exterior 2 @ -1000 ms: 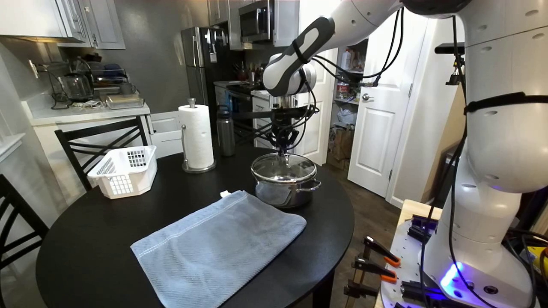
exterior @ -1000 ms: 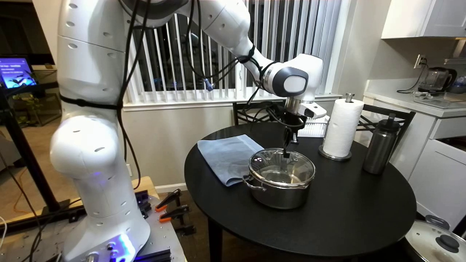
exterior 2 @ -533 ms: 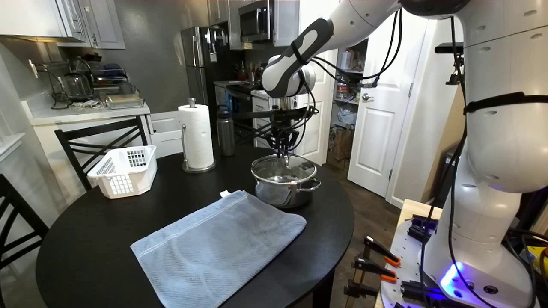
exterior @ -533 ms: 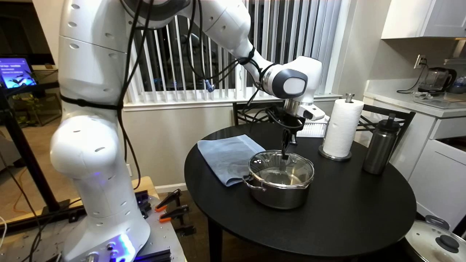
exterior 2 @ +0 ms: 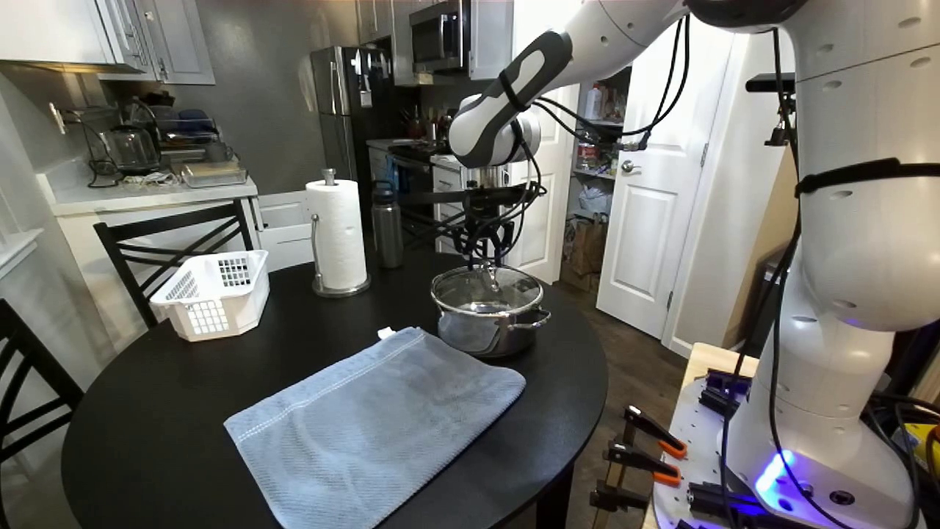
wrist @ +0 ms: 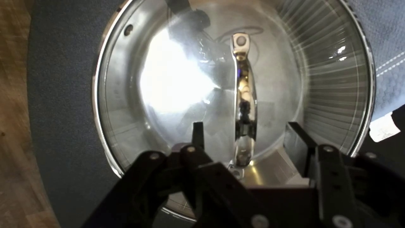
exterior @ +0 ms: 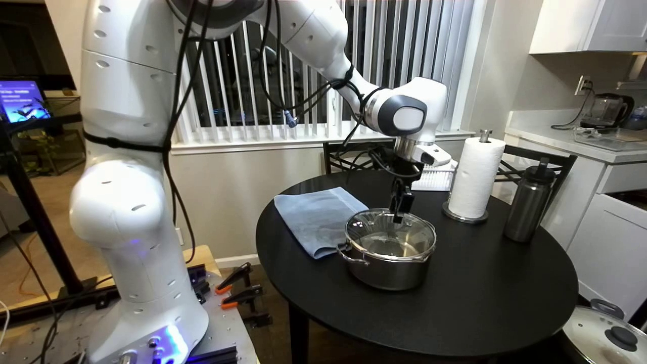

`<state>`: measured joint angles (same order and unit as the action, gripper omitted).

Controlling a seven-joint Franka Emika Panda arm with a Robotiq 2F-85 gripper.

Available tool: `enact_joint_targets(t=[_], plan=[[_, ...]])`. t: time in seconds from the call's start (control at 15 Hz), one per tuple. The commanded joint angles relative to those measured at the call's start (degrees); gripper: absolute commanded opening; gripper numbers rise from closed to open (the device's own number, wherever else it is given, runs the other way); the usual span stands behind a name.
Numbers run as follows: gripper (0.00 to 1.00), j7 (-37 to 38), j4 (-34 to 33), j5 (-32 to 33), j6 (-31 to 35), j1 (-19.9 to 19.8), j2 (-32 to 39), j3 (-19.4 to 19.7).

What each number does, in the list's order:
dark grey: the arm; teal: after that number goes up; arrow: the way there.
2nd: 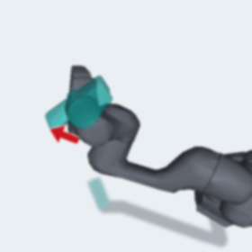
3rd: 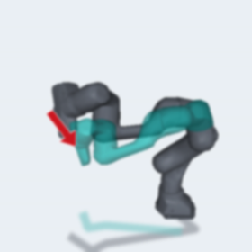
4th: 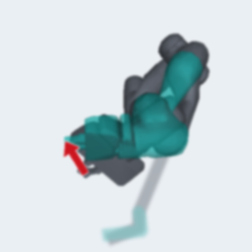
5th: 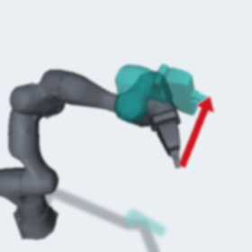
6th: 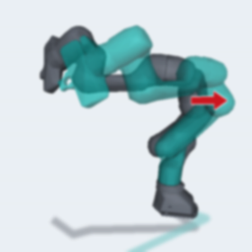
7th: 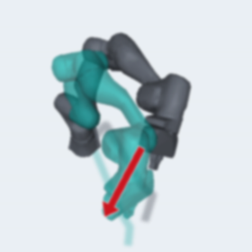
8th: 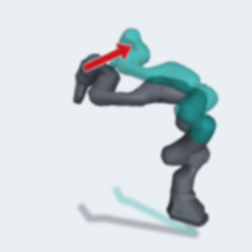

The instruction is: Pick up the clear silver lined lid and put it on the silver pot

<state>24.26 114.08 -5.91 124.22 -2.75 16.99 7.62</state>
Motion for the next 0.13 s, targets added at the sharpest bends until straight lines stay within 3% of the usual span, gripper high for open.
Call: enact_joint_targets(t=[0.0, 0.07], plan=[[0.67, 0.02, -0.09, 0.06, -0.11, -0.17, 0.01, -0.15], [0.67, 0.02, -0.09, 0.06, -0.11, -0.17, 0.01, -0.16]])
